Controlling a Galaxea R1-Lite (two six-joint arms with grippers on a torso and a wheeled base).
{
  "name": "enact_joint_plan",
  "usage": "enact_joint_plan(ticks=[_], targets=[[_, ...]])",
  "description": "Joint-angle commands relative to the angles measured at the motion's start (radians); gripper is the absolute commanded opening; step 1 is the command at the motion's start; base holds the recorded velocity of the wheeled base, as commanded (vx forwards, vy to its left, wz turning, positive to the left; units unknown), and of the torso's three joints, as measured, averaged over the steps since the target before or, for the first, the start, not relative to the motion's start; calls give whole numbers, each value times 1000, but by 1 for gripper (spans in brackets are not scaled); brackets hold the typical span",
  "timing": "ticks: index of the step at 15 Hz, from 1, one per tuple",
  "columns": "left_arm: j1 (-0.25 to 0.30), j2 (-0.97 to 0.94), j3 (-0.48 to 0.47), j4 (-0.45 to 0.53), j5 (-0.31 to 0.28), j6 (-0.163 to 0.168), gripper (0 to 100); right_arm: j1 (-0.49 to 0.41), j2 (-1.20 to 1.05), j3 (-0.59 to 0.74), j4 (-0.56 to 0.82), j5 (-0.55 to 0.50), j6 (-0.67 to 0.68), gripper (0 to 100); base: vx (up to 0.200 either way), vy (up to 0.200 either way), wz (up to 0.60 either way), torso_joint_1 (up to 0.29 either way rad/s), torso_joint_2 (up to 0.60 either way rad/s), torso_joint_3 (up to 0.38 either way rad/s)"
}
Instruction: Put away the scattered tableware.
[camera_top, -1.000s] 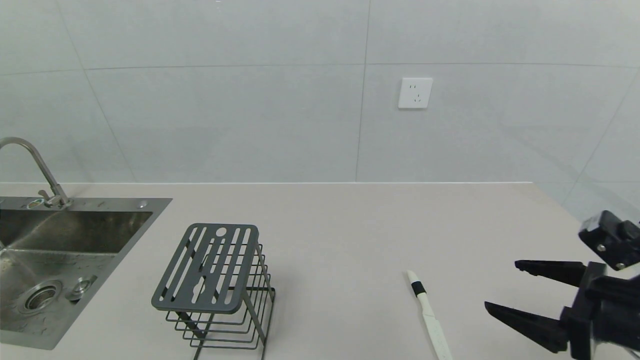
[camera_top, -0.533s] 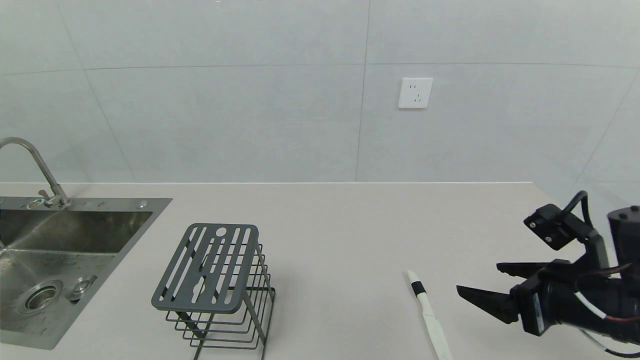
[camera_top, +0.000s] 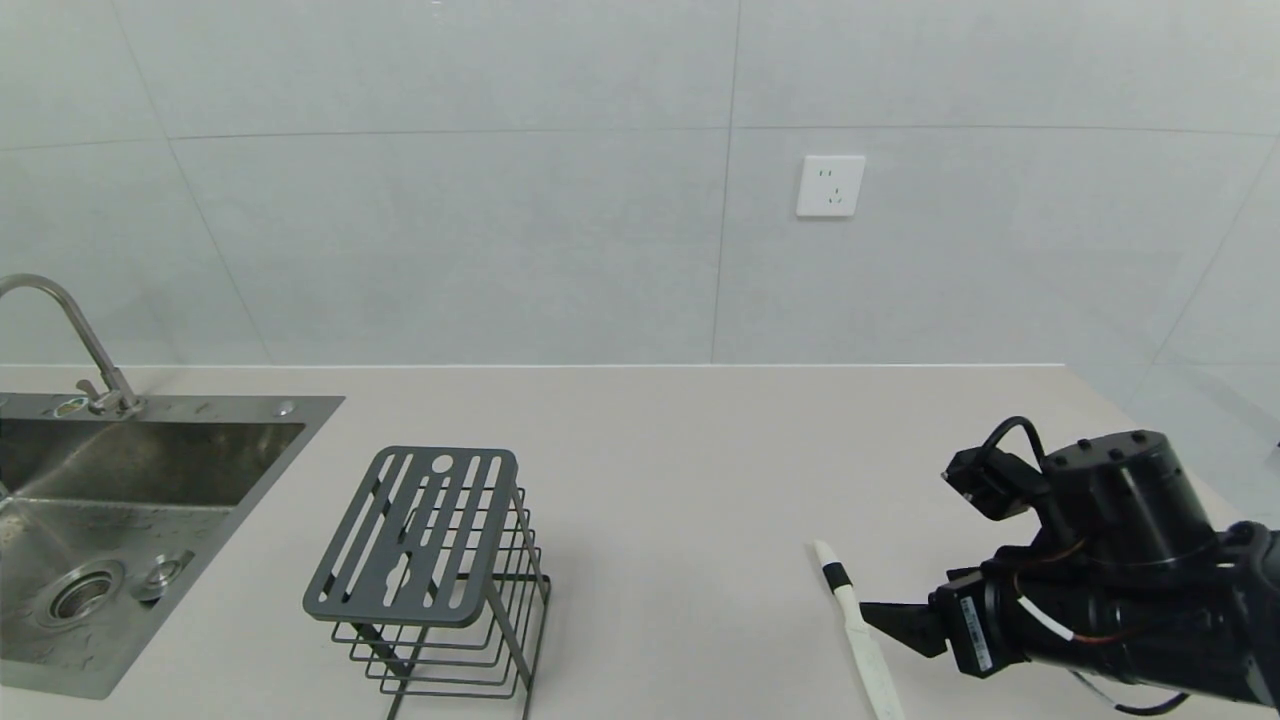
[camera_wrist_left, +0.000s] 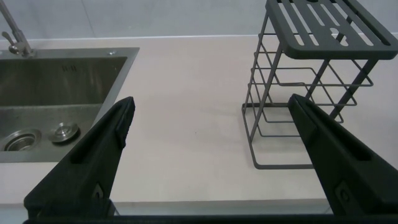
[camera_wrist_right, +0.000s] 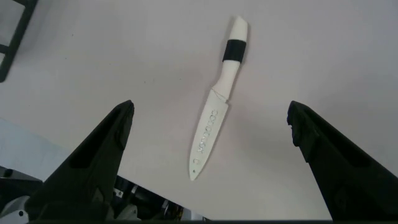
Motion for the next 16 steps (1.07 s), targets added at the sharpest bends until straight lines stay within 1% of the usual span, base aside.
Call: enact_joint_plan(ticks=[1,4,7,12,15,16], targets=[[1,1,0,0,0,0,100,26,70,-4,0,-22,30,100,0,0,0,0,0,0],[1,1,0,0,0,0,100,82,134,-40,0,-54,82,100,0,0,0,0,0,0],[1,1,0,0,0,0,100,125,206,-55,-1,-108,82,100,0,0,0,0,0,0],[1,1,0,0,0,1,100,124,266,-40,-1,-124,82,100,0,0,0,0,0,0],[1,1,0,0,0,1,100,119,301,-55,-4,-170,82,100,0,0,0,0,0,0],[1,1,0,0,0,1,100,119,303,-55,-4,-170,82,100,0,0,0,0,0,0]])
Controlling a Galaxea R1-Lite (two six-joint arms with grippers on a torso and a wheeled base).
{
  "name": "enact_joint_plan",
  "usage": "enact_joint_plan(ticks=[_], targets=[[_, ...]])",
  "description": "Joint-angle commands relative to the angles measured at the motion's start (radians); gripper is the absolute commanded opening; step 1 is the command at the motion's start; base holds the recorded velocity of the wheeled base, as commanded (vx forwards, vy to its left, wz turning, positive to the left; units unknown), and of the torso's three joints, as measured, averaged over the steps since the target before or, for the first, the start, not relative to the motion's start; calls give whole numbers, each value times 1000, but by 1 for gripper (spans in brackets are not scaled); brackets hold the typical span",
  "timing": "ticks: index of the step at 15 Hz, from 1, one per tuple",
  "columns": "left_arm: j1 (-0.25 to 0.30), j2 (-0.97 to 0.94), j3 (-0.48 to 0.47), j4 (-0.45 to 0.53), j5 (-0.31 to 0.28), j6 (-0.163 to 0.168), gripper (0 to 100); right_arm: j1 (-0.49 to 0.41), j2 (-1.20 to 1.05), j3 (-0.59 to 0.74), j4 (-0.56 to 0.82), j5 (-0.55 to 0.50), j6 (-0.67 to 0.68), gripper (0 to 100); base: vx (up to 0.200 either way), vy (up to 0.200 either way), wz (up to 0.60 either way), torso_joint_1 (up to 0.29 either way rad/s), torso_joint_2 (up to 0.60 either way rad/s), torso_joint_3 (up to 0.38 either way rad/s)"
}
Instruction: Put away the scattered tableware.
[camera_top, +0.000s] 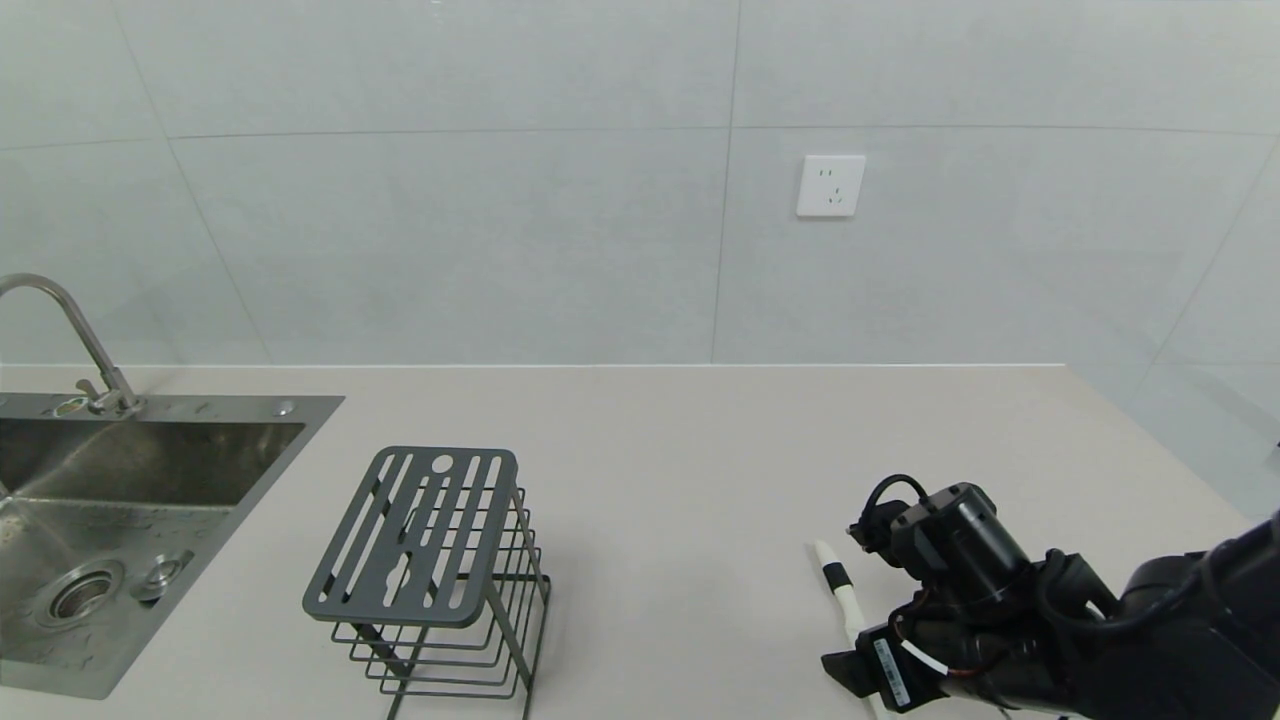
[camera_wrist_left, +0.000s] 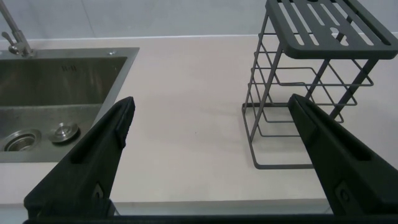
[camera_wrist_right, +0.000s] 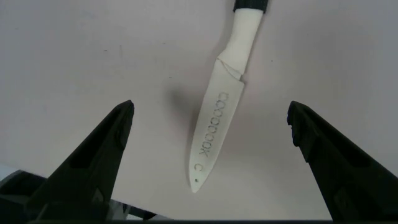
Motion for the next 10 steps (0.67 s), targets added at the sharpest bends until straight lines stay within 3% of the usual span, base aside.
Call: enact_joint_plan(ticks=[1,10], targets=[[0,1,0,-1,0,0,100,-4,35,-1,-3,0,-2,100,0,0,0,0,0,0],[1,1,0,-1,0,0,100,-8,118,-6,-90,0,-9,100,0,0,0,0,0,0]])
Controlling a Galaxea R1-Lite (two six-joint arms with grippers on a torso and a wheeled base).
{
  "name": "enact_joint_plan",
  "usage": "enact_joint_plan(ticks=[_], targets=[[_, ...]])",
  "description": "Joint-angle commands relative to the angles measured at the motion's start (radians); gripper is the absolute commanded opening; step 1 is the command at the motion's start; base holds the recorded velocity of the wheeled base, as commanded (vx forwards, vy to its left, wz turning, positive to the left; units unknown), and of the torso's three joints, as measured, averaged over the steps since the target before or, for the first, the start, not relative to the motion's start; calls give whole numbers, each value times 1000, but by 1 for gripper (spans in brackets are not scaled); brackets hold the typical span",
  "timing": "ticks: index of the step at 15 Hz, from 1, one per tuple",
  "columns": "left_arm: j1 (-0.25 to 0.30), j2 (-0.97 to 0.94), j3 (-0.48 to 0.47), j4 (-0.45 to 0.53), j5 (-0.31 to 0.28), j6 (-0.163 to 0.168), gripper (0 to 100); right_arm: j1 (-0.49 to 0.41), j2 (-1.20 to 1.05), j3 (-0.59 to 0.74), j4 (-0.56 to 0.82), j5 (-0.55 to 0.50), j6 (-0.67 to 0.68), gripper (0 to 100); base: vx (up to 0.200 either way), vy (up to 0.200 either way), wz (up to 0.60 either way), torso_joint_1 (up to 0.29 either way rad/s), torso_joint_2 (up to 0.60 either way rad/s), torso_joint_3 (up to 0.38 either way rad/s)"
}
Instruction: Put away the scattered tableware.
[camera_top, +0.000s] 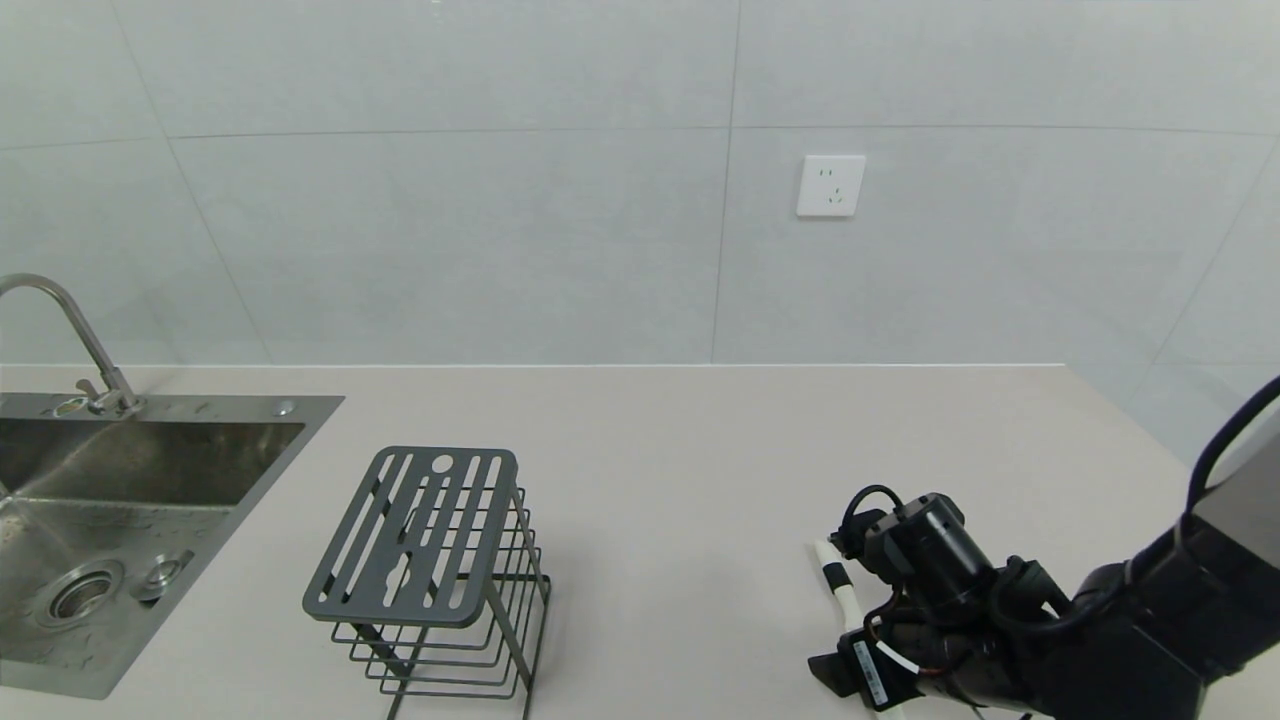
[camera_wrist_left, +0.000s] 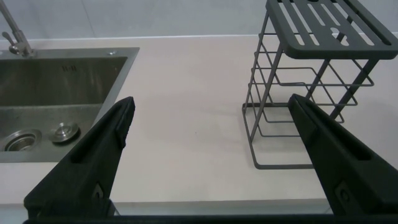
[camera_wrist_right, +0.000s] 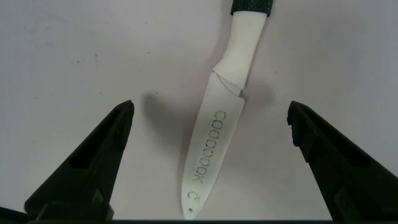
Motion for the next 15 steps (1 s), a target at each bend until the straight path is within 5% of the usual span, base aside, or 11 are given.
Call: enact_joint_plan(ticks=[1,11,12,15], targets=[[1,1,0,0,0,0,100,-7,9,-11,-1,0,0,100,0,0,0,0,0,0],[1,1,0,0,0,0,100,-20,46,-23,-1,0,-4,100,0,0,0,0,0,0],[1,1,0,0,0,0,100,-20,52,-19,-1,0,-4,0,0,0,0,0,0,0],[0,1,0,0,0,0,100,-20,60,-13,-1,0,-1,0,0,0,0,0,0,0]])
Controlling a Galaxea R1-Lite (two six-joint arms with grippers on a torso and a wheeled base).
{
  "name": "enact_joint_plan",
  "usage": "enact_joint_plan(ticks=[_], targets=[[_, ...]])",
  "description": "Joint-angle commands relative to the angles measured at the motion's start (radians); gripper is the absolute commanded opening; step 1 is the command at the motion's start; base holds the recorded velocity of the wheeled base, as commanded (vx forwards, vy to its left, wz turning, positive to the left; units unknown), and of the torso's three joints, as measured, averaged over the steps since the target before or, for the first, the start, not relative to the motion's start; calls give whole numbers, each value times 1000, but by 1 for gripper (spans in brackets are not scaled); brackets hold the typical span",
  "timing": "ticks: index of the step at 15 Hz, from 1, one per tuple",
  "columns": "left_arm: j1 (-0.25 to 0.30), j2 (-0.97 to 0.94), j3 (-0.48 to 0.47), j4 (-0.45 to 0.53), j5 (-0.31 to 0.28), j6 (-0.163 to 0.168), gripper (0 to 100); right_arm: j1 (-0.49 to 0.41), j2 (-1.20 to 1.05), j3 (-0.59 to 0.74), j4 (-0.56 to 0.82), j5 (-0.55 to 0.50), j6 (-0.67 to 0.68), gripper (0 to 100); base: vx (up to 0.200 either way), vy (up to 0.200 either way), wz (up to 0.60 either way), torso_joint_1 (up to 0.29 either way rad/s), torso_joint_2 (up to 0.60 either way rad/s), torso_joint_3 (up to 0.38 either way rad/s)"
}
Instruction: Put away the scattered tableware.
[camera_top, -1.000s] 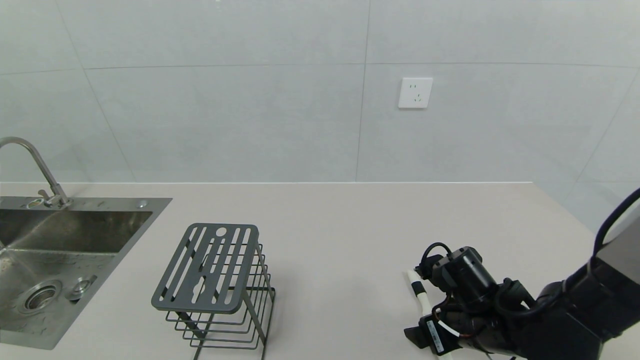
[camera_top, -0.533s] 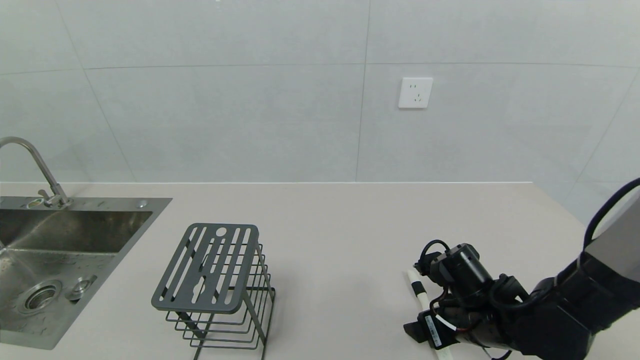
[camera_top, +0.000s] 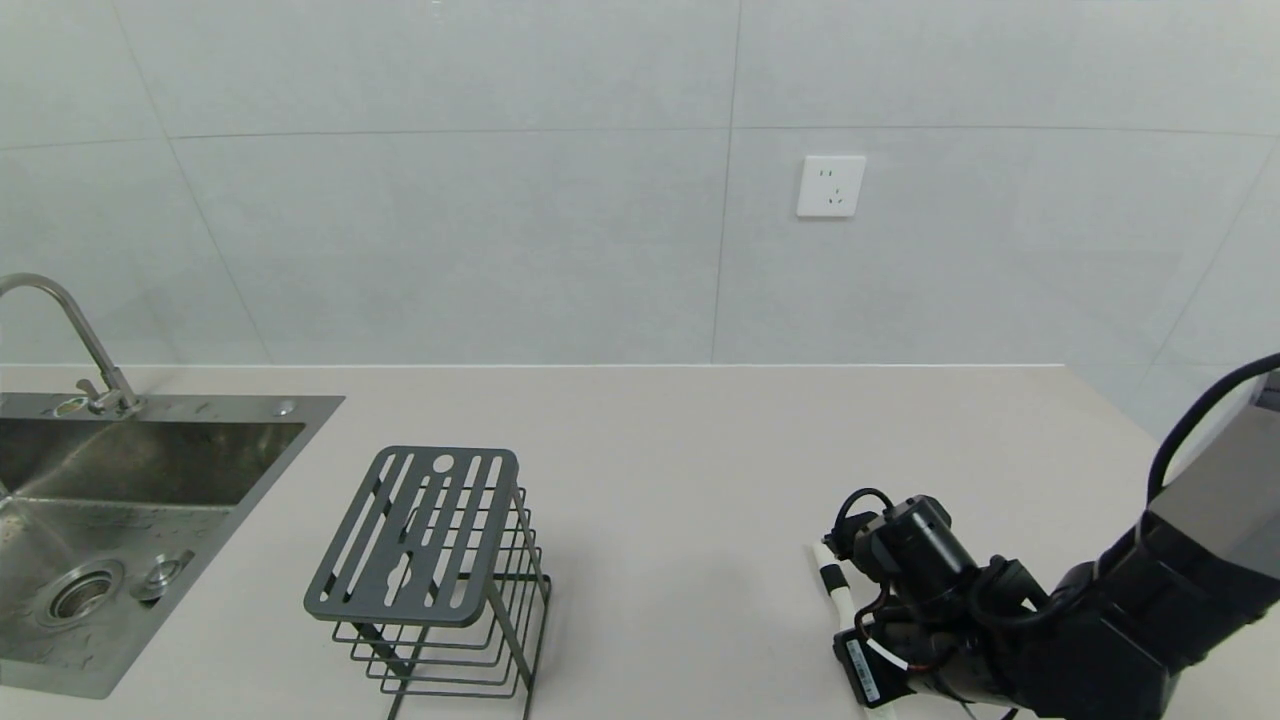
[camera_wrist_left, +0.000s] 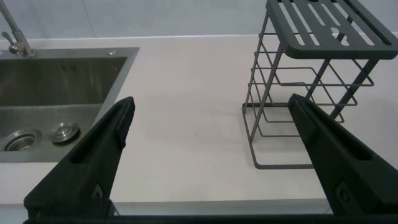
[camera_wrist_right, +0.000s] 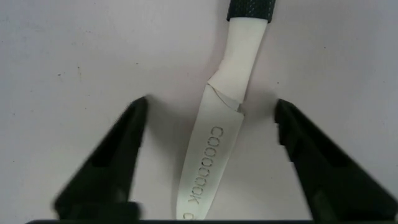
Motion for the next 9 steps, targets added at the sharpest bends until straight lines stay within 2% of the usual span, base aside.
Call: enact_joint_plan(ticks=[1,5,9], targets=[[1,1,0,0,0,0,100,0,5,6,7,1,2,0,0,0,0,0,0,0],[0,1,0,0,0,0,100,2,-3,-7,5,0,2,0,0,0,0,0,0,0],[0,1,0,0,0,0,100,3,-74,-5,-71,0,-3,0,0,0,0,0,0,0]])
